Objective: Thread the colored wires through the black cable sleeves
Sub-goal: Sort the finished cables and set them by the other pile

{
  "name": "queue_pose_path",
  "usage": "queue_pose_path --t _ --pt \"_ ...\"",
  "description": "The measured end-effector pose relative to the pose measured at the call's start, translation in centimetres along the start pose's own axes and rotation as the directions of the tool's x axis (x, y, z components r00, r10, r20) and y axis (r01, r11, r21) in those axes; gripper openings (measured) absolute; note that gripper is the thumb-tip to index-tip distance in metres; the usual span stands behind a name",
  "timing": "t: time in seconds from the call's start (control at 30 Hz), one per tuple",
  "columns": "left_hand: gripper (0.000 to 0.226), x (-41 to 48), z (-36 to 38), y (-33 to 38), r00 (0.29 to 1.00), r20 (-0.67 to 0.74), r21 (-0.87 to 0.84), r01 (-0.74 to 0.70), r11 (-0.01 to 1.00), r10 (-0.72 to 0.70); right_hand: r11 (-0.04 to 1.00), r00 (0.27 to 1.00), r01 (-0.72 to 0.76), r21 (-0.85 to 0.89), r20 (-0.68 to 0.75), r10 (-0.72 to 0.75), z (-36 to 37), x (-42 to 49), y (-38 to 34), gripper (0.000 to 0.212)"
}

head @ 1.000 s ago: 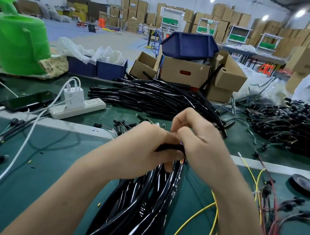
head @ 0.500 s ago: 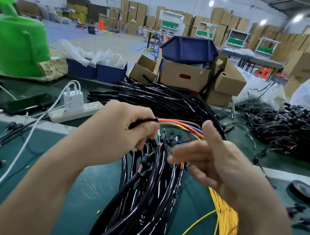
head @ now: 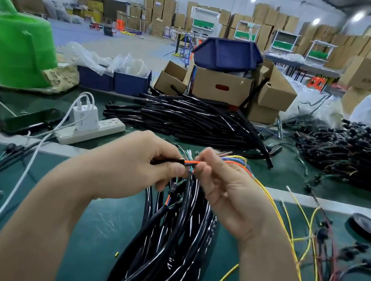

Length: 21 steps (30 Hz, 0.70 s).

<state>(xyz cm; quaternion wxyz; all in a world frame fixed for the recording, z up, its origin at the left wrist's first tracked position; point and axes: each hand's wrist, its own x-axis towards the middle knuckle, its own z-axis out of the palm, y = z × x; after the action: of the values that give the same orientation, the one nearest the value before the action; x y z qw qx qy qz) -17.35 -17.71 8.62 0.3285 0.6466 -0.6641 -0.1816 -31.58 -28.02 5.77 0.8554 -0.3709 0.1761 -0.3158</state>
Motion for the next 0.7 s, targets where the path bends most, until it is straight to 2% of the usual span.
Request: queue_pose_path --t 0.07,0.13,0.2,0.27,0.33,0.5,0.53,0.63,0.7 --pt "0.028 0.3 0.3 0.0 1.000 -0.008 0.048 0.017 0.999 -0.017 0.994 0.998 0.036 -0.100 0.048 -0.031 0.8 0.2 1.1 0.010" --pt "0.027 0.4 0.3 -0.1 1.000 -0.009 0.091 0.028 0.995 -0.027 0.994 0.998 0.010 -0.111 0.070 -0.002 0.8 0.5 1.4 0.011" --pt "0.026 0.3 -0.1 -0.2 0.999 -0.012 0.119 0.033 0.992 -0.032 0.989 0.991 -0.113 0.092 0.083 0.106 -0.4 1.1 1.0 0.012" --pt "0.025 0.0 -0.7 -0.4 0.999 -0.007 0.108 0.052 0.993 -0.051 0.871 0.971 -0.241 0.429 0.116 0.211 -2.2 1.6 0.6 0.014" --pt "0.024 -0.2 -1.2 -0.8 0.995 0.048 0.083 0.084 0.993 -0.088 0.755 0.965 -0.248 0.607 0.083 0.250 -4.0 1.9 0.8 0.028" --pt "0.023 -0.3 -1.2 -1.5 0.971 0.170 0.027 0.166 0.986 -0.168 0.845 0.975 -0.206 0.493 0.028 0.222 -5.2 2.8 1.1 0.064" --pt "0.022 -0.2 -1.1 -1.6 0.969 0.183 0.022 0.165 0.986 -0.166 0.857 0.976 -0.196 0.476 0.010 0.218 -5.3 3.0 1.0 0.062" --pt "0.022 -0.3 -1.0 -1.5 0.961 0.216 0.033 0.168 0.985 -0.171 0.912 0.976 -0.150 0.381 -0.090 0.199 -5.0 3.1 1.1 0.026" --pt "0.020 -0.4 -0.9 -1.3 0.955 0.245 0.039 0.164 0.986 -0.169 0.923 0.980 -0.137 0.361 -0.088 0.180 -4.6 2.9 1.2 0.015"
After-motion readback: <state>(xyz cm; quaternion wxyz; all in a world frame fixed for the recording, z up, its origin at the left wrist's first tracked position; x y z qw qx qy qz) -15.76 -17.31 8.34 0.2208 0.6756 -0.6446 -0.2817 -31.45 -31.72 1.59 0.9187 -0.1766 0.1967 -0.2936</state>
